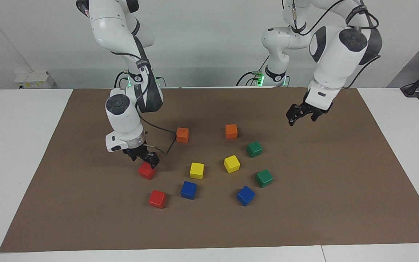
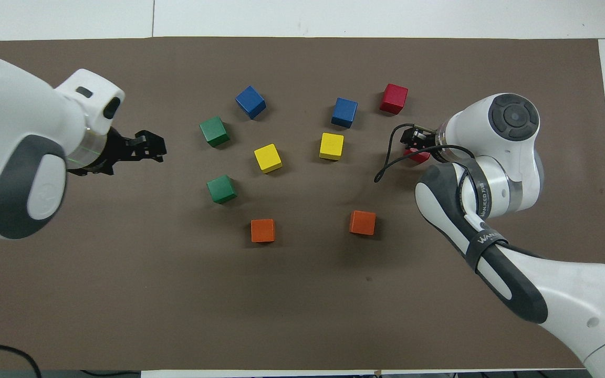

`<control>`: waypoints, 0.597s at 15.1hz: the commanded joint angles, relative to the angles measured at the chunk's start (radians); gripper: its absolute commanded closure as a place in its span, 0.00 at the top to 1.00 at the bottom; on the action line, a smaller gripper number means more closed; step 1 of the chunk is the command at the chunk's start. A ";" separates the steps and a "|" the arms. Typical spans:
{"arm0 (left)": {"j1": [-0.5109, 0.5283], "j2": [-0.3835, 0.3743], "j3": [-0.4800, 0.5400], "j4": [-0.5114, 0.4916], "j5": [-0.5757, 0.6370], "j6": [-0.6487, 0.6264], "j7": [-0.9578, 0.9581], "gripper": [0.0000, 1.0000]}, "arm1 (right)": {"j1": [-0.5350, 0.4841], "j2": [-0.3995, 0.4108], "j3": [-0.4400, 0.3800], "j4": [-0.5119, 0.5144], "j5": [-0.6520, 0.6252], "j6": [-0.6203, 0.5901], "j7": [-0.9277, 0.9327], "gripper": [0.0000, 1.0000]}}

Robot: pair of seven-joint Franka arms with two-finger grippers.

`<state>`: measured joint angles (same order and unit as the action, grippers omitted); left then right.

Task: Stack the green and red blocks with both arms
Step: 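Grasp the nearer green cube with the left gripper while the right gripper holds red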

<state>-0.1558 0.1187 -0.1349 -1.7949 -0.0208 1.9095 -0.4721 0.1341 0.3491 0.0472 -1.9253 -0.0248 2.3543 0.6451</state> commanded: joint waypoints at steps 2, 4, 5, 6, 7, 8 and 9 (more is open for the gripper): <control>-0.074 0.045 0.015 -0.134 -0.013 0.216 -0.124 1.00 | -0.002 0.033 0.002 0.022 -0.006 0.019 0.037 1.00; -0.100 0.090 0.015 -0.147 -0.011 0.263 -0.224 1.00 | -0.002 0.034 0.003 0.022 -0.006 0.020 0.038 0.96; -0.119 0.102 0.015 -0.149 -0.011 0.266 -0.246 1.00 | -0.002 0.037 0.002 0.022 -0.006 0.029 0.036 0.91; -0.143 0.111 0.015 -0.158 -0.007 0.273 -0.261 1.00 | -0.004 0.043 0.003 0.022 -0.006 0.040 0.036 0.82; -0.160 0.127 0.017 -0.167 -0.005 0.293 -0.267 1.00 | -0.004 0.048 0.003 0.020 -0.006 0.046 0.038 0.68; -0.175 0.143 0.017 -0.179 -0.004 0.313 -0.279 1.00 | -0.004 0.050 0.003 0.020 -0.006 0.056 0.038 0.56; -0.179 0.159 0.015 -0.185 -0.004 0.347 -0.311 1.00 | -0.004 0.050 0.003 0.020 -0.006 0.059 0.038 0.40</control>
<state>-0.3043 0.2553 -0.1355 -1.9519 -0.0218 2.1892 -0.7351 0.1342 0.3811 0.0471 -1.9185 -0.0249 2.3867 0.6561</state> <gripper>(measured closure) 0.000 0.295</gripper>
